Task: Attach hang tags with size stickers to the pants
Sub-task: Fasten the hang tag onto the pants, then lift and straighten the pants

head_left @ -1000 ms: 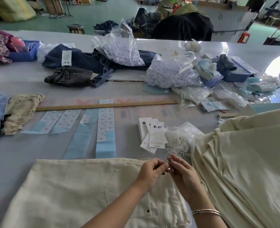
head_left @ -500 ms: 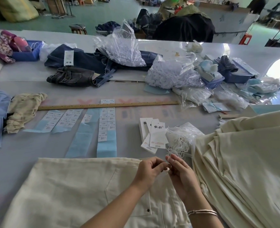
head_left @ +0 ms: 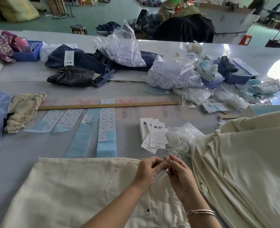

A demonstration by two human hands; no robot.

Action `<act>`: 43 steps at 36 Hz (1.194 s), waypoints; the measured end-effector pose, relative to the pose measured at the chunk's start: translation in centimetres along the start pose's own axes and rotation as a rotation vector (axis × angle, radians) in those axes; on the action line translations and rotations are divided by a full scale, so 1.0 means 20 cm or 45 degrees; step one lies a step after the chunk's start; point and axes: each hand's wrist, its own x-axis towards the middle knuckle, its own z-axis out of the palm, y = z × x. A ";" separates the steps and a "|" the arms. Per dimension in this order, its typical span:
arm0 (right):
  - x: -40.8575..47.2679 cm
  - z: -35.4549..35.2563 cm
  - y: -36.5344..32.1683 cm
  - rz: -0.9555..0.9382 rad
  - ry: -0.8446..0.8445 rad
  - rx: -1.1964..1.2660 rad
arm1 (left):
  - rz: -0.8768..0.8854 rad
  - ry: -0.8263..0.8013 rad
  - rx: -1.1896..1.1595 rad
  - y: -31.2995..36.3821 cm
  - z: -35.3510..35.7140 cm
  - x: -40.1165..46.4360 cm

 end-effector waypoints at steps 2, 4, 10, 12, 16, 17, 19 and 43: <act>0.00 -0.01 0.00 0.003 0.007 0.013 | -0.008 -0.001 -0.006 0.00 0.00 0.00; 0.01 -0.01 0.01 0.007 0.008 0.017 | -0.014 -0.009 -0.001 0.00 0.00 0.00; 0.01 -0.01 0.02 -0.034 -0.003 -0.087 | -0.038 0.007 -0.038 -0.01 0.00 0.00; 0.01 -0.01 0.02 -0.046 -0.006 -0.112 | -0.043 0.011 -0.029 -0.02 0.00 0.00; 0.01 0.00 0.02 0.033 -0.024 -0.014 | -0.079 0.085 -0.065 -0.03 0.03 0.00; 0.01 0.01 0.02 0.064 -0.023 0.020 | -0.081 0.106 -0.084 -0.04 0.03 0.00; 0.00 0.01 0.03 0.110 -0.006 0.091 | -0.074 0.111 -0.079 -0.04 0.04 0.00; -0.22 0.29 0.42 -0.392 -0.117 -0.796 | -0.984 1.290 1.161 -0.19 -1.53 -0.74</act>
